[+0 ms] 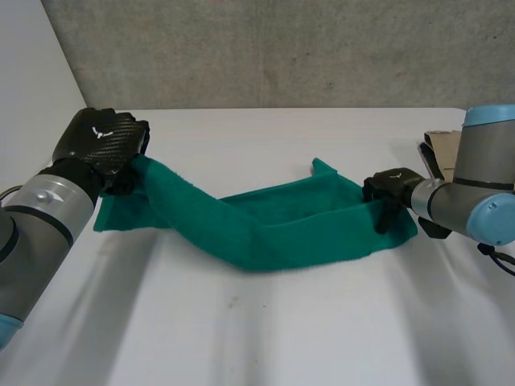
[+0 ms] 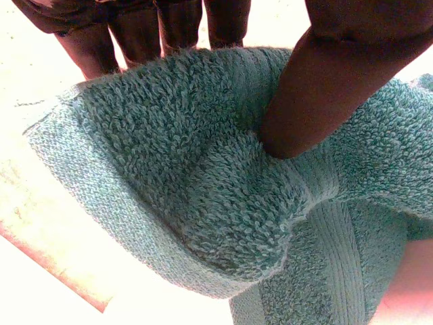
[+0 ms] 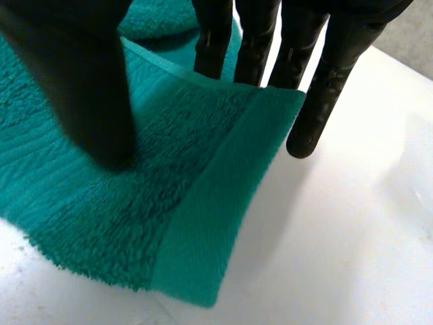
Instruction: Fold the laundry.
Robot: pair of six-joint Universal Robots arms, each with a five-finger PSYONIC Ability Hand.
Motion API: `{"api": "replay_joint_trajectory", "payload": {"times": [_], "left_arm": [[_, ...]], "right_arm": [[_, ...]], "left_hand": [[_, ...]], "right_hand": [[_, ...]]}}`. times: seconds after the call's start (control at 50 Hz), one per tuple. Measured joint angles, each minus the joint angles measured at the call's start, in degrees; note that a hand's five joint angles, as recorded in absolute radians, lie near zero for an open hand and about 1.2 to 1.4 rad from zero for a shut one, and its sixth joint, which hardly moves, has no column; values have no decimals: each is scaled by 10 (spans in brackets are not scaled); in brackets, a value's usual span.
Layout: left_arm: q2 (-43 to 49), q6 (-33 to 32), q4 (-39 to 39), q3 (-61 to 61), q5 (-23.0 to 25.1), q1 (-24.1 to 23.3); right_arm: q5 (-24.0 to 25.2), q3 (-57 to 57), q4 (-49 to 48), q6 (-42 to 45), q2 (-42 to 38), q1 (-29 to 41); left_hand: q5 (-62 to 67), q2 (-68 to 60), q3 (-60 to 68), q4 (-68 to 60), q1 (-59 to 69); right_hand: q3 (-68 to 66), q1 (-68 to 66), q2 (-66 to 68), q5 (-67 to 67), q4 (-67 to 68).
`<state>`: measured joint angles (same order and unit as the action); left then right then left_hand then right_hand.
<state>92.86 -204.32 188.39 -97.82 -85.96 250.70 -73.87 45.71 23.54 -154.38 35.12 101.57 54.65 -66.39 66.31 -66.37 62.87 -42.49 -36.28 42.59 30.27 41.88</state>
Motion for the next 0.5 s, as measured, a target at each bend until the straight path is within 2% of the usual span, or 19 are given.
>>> {"api": "replay_joint_trajectory", "payload": {"times": [0.06, 0.08, 0.16, 0.26, 0.5], "left_arm": [[1, 0, 2, 1, 0, 1], [1, 0, 3, 2, 0, 1], [1, 1, 4, 4, 0, 3], [-1, -1, 4, 11, -1, 9], [-31, -9, -40, 26, 1, 27]], "right_arm": [[-3, -4, 8, 2, -2, 1], [-3, -5, 13, 3, 1, 1], [-2, -3, 27, 5, 19, 2], [9, 22, 75, 23, 97, 0], [36, 138, 172, 185, 345, -32]], "left_hand": [[0, 0, 0, 0, 0], [0, 0, 0, 0, 0], [0, 0, 0, 0, 0], [0, 1, -1, 1, 0], [-2, 23, -22, 22, 0]], "right_hand": [[-210, -169, 214, 216, 217], [-233, -186, 233, 241, 242], [-251, -194, 244, 261, 261], [-251, -194, 244, 264, 261], [-251, -207, 244, 267, 262]]}}
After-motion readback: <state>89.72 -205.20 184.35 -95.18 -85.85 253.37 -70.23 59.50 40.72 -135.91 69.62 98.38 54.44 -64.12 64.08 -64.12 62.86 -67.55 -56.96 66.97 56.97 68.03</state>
